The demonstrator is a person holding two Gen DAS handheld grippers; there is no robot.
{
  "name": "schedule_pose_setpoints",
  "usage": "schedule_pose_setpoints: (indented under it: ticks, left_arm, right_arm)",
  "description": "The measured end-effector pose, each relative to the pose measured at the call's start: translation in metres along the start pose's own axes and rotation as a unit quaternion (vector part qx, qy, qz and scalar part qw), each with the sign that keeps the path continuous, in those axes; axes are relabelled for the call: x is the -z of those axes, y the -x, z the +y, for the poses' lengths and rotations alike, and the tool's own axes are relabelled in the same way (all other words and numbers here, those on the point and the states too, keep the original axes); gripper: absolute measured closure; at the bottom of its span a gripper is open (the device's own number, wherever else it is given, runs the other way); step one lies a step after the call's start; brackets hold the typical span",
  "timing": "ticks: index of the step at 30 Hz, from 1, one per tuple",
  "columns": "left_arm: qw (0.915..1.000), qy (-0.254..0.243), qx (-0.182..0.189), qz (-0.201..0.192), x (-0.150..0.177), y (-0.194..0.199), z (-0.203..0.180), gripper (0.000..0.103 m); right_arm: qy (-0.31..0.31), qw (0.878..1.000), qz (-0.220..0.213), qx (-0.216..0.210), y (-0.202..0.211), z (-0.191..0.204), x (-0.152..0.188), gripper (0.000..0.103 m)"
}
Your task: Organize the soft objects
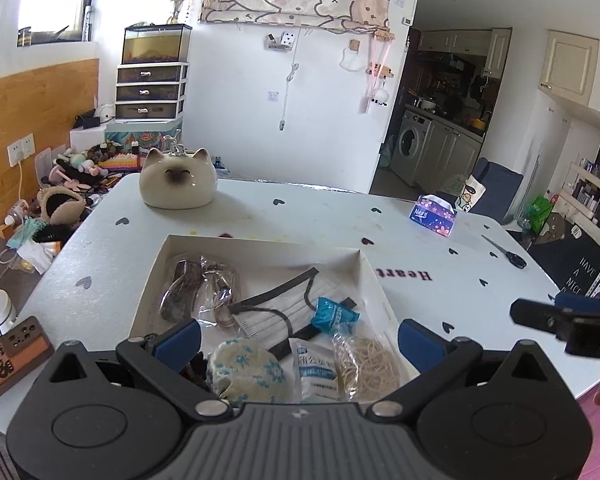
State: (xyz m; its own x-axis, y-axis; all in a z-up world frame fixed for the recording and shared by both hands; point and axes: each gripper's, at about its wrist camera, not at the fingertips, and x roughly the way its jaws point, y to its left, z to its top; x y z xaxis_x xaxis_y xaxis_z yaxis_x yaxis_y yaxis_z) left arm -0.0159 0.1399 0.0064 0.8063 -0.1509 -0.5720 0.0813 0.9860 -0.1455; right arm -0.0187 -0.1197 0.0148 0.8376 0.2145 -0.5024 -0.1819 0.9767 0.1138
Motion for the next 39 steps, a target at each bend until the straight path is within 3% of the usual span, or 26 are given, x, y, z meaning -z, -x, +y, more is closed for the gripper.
schedule_pose_setpoints:
  ticks: [8, 39]
  left_arm:
    - [0.9998, 0.002, -0.018, -0.006, 0.010, 0.008, -0.004, 0.000]
    - [0.9998, 0.003, -0.020, 0.000, 0.016, 0.005, -0.007, 0.000]
  right_arm:
    - [0.015, 1.000, 0.001, 0.003, 0.006, -0.001, 0.007, 0.000]
    - [0.021, 1.000, 0.013, 0.012, 0.009, -0.003, 0.014, 0.000]
